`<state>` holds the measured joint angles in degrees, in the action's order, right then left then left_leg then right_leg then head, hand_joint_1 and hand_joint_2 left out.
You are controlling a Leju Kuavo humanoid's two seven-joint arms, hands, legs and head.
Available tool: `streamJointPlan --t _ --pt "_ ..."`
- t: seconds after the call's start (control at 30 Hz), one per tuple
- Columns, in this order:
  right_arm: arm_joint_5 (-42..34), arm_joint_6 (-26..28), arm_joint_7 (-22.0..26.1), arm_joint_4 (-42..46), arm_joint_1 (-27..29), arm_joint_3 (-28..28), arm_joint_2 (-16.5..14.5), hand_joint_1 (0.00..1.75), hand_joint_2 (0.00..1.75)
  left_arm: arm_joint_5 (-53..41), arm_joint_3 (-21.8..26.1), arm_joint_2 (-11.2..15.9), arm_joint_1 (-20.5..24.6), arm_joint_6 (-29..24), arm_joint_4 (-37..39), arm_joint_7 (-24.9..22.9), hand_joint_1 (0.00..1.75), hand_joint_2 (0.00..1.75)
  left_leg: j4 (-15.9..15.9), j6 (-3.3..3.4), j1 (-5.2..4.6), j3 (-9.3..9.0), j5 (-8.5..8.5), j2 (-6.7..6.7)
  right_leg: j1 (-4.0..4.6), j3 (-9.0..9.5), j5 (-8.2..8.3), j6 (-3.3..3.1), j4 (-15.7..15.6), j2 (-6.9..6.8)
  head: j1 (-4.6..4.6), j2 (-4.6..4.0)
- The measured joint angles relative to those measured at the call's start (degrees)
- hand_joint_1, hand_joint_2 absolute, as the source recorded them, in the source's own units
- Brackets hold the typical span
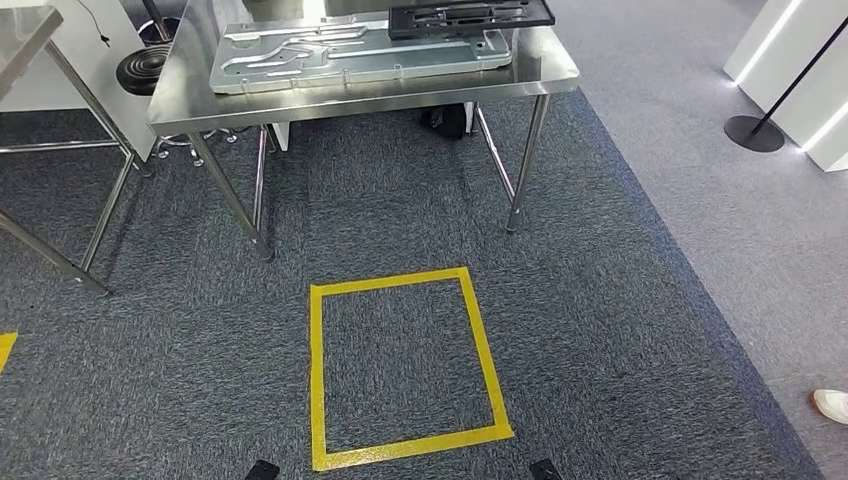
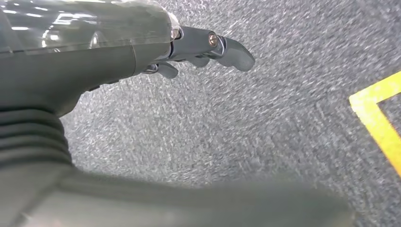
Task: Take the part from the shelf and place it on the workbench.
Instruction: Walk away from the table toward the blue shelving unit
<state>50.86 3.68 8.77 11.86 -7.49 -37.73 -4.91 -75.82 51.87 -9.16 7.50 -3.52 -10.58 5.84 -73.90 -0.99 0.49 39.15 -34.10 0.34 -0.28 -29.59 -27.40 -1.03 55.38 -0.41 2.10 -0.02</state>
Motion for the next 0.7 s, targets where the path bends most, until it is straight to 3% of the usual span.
streamJointPlan --t 0.03,0.1,0.17,0.23,0.27,0.37,0.4,0.6,0.7 --pt "0.96 0.1 -0.57 -0.02 -0.01 0.67 -0.33 0.0 1.75 -0.13 -0.07 -0.01 0.01 -0.01 0.0 -0.02 0.0 0.0 0.92 0.01 0.02 -0.79 1.06 0.0 0.04 -0.21 -0.01 0.01 0.27 0.03 0.0 0.0" --pt "2.71 0.28 -1.36 -0.07 -0.07 2.12 -0.99 0.0 1.75 -0.25 -0.25 -0.02 0.14 -0.03 0.0 0.18 0.0 0.87 8.05 0.32 0.03 -4.76 4.54 0.01 0.1 -0.52 -0.14 0.17 0.8 0.11 0.0 0.0" --pt "3.95 0.44 -1.79 -0.09 -0.25 3.59 -1.53 0.0 1.75 -0.29 -0.43 -0.05 0.37 -0.05 0.0 0.43 0.0 1.75 14.32 0.74 -0.16 -8.1 6.31 -0.01 0.29 -0.93 -0.26 0.57 1.34 0.18 0.0 0.01" --pt "4.88 0.21 -1.94 -0.1 -0.43 4.77 -1.84 0.0 1.75 -0.34 -0.61 -0.13 0.51 0.0 0.0 0.6 0.0 1.75 16.09 1.27 -0.32 -8.78 6.13 -0.07 0.48 -1.31 -0.1 1.13 1.53 0.19 0.0 0.0" --pt "5.48 -0.08 -1.95 -0.1 -0.48 5.33 -1.93 0.0 1.75 -0.38 -0.69 -0.19 0.52 0.08 0.0 0.66 0.0 1.75 16.46 1.44 -0.26 -8.69 6.16 -0.11 0.55 -1.38 0.01 1.07 1.47 0.17 0.0 0.01" --pt "7.08 -0.67 -2.08 -0.12 -0.57 6.98 -2.08 0.0 1.75 -0.33 -0.79 -0.38 0.52 0.13 0.0 0.72 0.0 1.75 17.01 1.72 -0.29 -8.55 6.5 -0.22 0.64 -1.58 0.25 -0.01 1.28 0.13 0.0 0.01" --pt "7.23 -0.69 -1.97 -0.12 -0.59 7.4 -2.16 0.0 1.75 -0.31 -0.79 -0.47 0.52 0.03 0.0 0.8 0.0 1.75 16.98 1.85 -0.36 -8.49 6.54 -0.22 0.61 -1.62 0.36 -0.1 1.26 0.14 0.0 0.01" --pt "5.28 -2.21 0.17 -0.12 -0.64 7.88 -2.37 0.0 1.75 -0.62 -1.12 -0.65 0.55 0.58 0.0 2.21 0.0 1.75 16.73 2.39 -0.57 -8.19 6.74 -0.18 0.44 -1.73 0.94 0.76 1.0 0.17 0.0 0.0" --pt "5.15 -2.46 0.4 -0.12 -0.63 7.86 -2.37 0.0 1.75 -0.61 -1.2 -0.65 0.55 0.81 0.0 2.27 0.0 1.75 16.65 2.51 -0.64 -8.02 6.81 -0.15 0.34 -1.88 1.11 1.51 0.95 0.17 0.0 0.01"
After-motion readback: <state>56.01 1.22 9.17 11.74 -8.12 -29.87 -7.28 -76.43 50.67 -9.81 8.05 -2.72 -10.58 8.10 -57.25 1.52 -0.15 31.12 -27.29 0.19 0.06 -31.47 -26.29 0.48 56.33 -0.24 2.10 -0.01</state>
